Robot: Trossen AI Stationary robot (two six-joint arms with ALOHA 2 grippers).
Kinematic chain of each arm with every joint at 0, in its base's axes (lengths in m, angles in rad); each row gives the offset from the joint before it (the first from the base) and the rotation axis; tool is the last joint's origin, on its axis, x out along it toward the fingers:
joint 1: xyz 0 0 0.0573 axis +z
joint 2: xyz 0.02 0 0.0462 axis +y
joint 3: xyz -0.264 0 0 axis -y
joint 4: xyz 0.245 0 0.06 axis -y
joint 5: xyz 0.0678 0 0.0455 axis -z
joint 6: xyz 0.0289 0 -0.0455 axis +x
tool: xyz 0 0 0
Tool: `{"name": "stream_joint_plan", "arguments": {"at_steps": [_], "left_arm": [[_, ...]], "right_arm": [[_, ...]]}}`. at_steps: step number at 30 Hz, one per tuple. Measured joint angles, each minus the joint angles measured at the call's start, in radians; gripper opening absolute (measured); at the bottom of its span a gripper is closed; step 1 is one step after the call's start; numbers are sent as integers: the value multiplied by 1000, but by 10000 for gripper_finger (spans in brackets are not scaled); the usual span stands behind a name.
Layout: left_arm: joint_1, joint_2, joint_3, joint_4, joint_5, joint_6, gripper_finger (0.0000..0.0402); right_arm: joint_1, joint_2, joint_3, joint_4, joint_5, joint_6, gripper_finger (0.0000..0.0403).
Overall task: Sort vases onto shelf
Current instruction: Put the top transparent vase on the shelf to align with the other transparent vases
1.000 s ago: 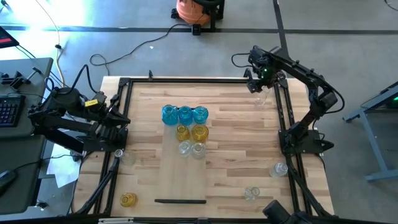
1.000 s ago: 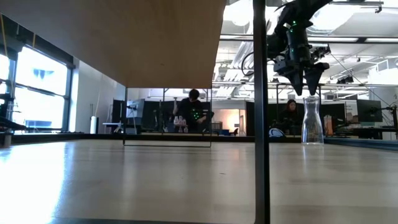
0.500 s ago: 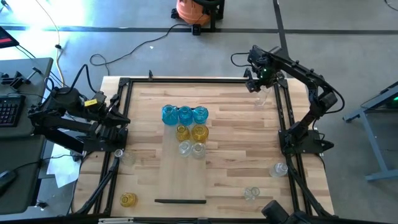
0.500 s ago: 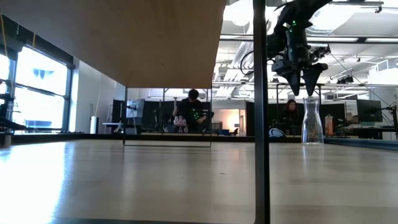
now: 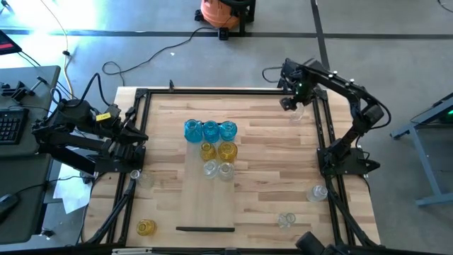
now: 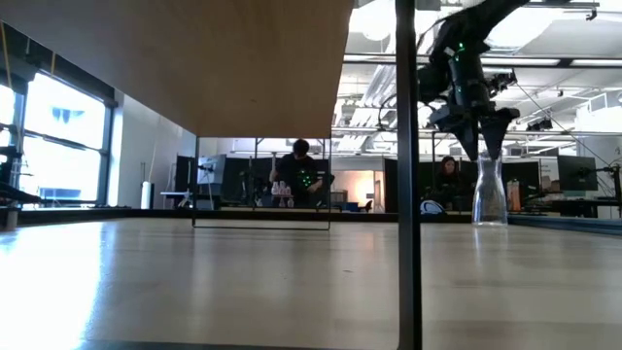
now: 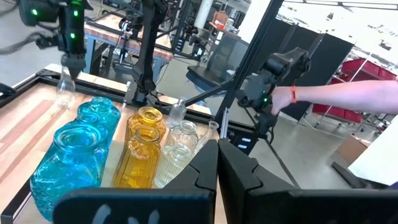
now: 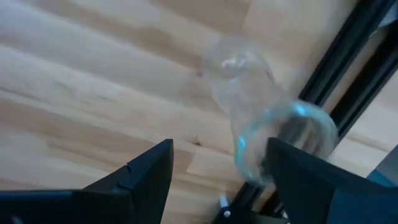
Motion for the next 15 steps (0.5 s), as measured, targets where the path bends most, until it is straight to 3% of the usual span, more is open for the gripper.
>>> {"name": "stream_joint_plan", "arguments": {"at_steps": [11, 15], "left_arm": [[0, 0, 0, 0, -1, -15, 0], [0, 0, 0, 9, -2, -18, 0]], "right_arm": [[29, -1, -148, 97, 9, -15, 241], [29, -6, -170, 94, 27, -33, 213]]}}
